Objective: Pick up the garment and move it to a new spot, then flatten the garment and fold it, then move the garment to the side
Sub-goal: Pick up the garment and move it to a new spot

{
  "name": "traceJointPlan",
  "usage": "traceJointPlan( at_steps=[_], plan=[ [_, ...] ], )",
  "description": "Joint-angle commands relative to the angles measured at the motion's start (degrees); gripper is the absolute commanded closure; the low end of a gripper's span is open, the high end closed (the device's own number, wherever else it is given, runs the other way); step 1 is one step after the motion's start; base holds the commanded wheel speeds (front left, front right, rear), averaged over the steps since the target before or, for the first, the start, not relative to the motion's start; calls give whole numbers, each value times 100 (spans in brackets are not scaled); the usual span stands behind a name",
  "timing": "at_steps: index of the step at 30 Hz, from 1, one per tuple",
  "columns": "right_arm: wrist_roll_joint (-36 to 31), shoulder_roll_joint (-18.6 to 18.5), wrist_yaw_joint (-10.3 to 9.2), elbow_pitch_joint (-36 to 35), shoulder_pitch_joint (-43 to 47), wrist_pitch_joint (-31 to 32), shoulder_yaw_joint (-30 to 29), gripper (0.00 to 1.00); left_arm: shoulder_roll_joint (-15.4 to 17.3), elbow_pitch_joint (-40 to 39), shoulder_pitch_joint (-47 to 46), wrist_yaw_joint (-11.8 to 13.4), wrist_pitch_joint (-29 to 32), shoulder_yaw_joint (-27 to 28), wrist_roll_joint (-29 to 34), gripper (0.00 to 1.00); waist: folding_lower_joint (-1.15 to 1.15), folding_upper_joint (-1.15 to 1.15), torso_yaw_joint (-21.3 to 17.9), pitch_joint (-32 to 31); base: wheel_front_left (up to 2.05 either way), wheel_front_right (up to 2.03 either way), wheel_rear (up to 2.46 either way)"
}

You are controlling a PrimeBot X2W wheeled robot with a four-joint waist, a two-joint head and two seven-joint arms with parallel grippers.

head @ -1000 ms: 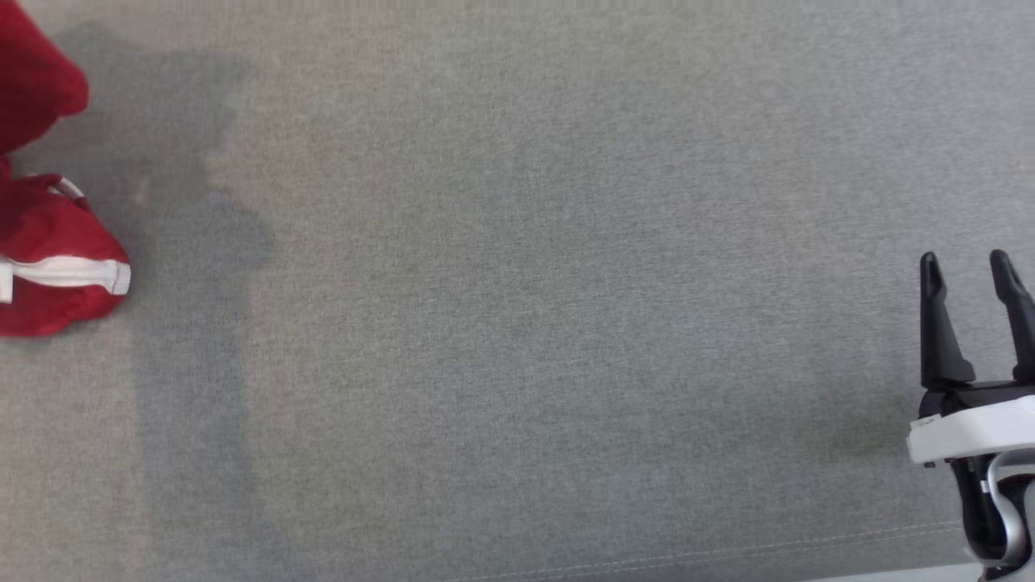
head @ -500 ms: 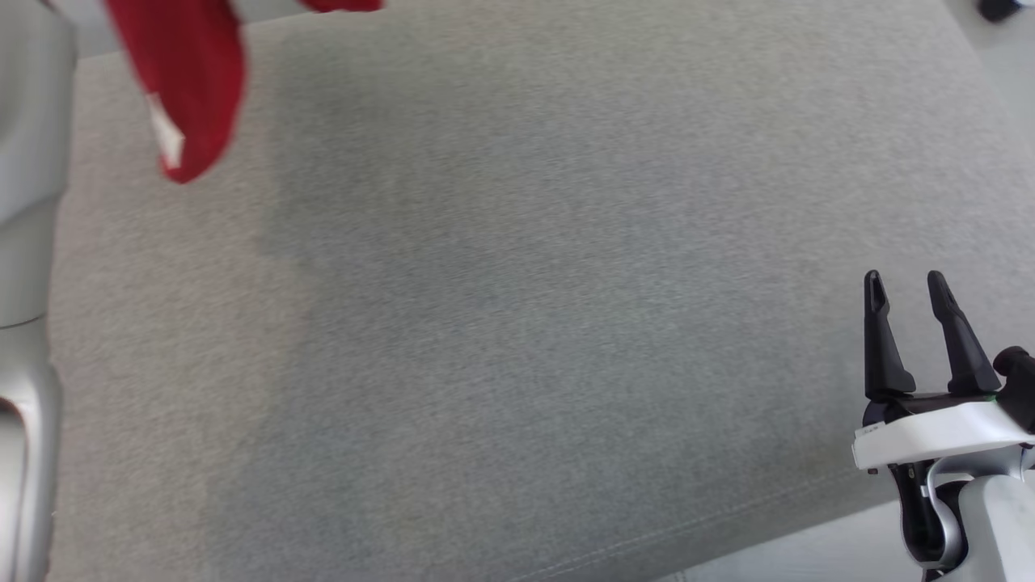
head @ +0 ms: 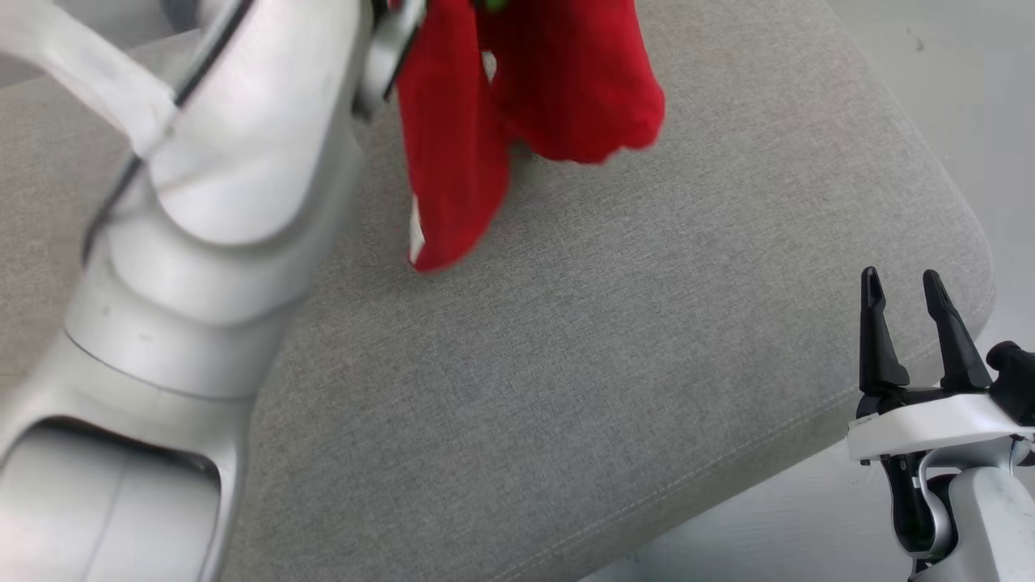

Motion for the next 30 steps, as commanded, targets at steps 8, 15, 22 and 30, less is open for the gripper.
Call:
traceJointPlan(
  at_steps=[8,15,22,30],
  plan=[
    [-33,-28,-3,-98,41,-26,-27,0,-59,181,1840,407,-382,-181,-591,100,0,-1,336,-118,0,0,0],
    [-70,-91,-3,-115,119,-26,32,0,-73,436,3272,575,-620,-400,-888,100,0,-1,531,-262,0,0,0],
    [-109,-110,-3,-85,242,-25,121,0,-84,412,3832,675,-829,-548,-1011,0,0,-1,716,-522,0,0,0],
    [-244,-103,-3,-148,435,1,155,0,217,-41,4032,879,-1008,-204,-934,0,0,-1,1065,-962,0,0,0]
  ],
)
